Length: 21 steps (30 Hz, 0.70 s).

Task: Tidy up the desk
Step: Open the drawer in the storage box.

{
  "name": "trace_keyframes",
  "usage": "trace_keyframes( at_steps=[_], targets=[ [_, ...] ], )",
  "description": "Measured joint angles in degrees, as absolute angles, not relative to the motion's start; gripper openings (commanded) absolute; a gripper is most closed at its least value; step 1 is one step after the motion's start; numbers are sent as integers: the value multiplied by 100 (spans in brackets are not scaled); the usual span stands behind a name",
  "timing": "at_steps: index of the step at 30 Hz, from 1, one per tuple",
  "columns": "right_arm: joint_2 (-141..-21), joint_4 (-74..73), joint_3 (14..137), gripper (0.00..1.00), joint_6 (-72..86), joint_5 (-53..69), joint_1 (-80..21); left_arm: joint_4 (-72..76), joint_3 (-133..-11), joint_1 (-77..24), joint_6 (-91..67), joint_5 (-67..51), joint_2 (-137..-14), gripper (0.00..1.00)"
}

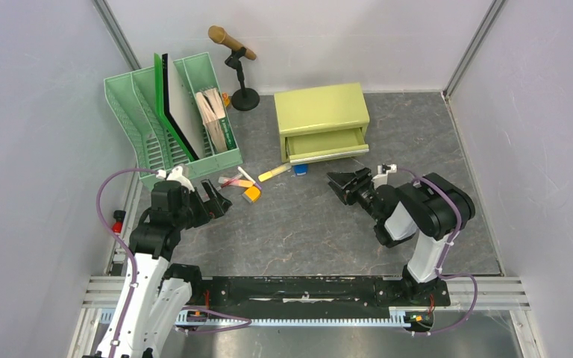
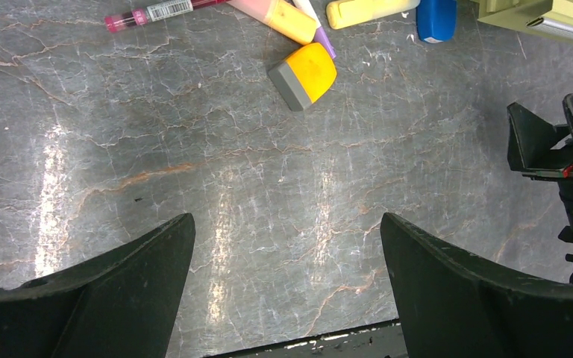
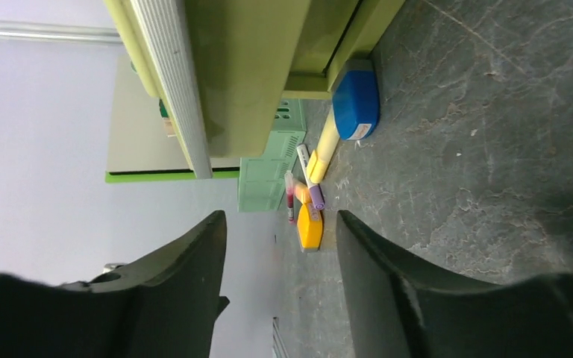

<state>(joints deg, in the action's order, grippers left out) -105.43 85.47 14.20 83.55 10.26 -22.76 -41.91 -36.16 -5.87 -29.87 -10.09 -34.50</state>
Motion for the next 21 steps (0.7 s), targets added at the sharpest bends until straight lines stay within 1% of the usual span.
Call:
trace_keyframes(
  at_steps=[3, 6, 12, 14, 15, 18, 21],
  targets=[
    [-10412, 8547, 1420, 70, 8256, 1070, -2279, -4191, -3616, -587, -2987, -1004, -3450, 100],
    [-10134, 8530, 1417, 73, 8128, 1116, -2276, -4191, -3616, -587, -2987, -1007, -3459, 100],
    [-9194, 8132, 1288, 79, 7649, 1190, -2276, -4191, -3616, -587, -2987, -1007, -3533, 100],
    [-8724, 7660, 1227, 83, 7336, 1201, -2274, -4191, -3616, -587, -2987, -1007, -3551, 100],
    [-8512, 7424, 1216, 86, 7188, 1197, -2268, -4191, -3616, -587, -2987, -1007, -3553, 100],
    [-7594, 6108, 1251, 98, 6425, 1127, -2235, -4191, -3616, -587, -2987, -1017, -3592, 100],
    [-6667, 4512, 1461, 98, 5509, 821, -2217, -4180, -3616, -587, -2985, -1096, -3726, 100]
  ],
)
